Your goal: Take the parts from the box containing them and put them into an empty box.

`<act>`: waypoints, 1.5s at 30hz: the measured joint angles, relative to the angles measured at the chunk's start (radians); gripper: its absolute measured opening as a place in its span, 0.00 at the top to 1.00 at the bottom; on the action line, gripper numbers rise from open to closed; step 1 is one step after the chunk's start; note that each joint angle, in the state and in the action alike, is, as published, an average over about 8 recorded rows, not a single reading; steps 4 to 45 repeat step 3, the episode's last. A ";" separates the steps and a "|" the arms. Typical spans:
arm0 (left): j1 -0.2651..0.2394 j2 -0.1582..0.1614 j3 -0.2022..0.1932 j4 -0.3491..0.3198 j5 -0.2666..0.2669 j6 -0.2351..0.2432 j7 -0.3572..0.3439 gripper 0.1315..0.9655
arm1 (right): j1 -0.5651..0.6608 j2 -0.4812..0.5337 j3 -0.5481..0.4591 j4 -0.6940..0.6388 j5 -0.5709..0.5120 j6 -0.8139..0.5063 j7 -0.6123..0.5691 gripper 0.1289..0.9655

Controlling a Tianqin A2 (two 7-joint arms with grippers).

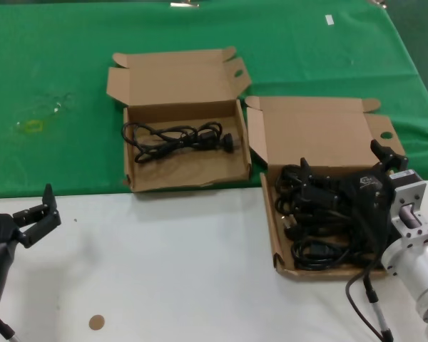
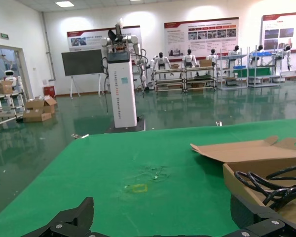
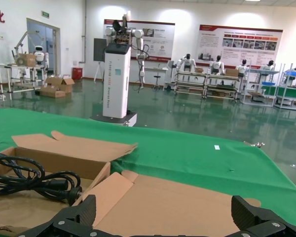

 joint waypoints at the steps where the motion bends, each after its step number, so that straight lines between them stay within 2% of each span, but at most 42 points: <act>1: 0.000 0.000 0.000 0.000 0.000 0.000 0.000 0.00 | 0.000 0.000 0.000 0.000 0.000 0.000 0.000 0.00; 45: 0.000 0.000 0.000 0.000 0.000 0.000 0.000 0.00 | 0.000 0.000 0.000 0.000 0.000 0.000 0.000 0.00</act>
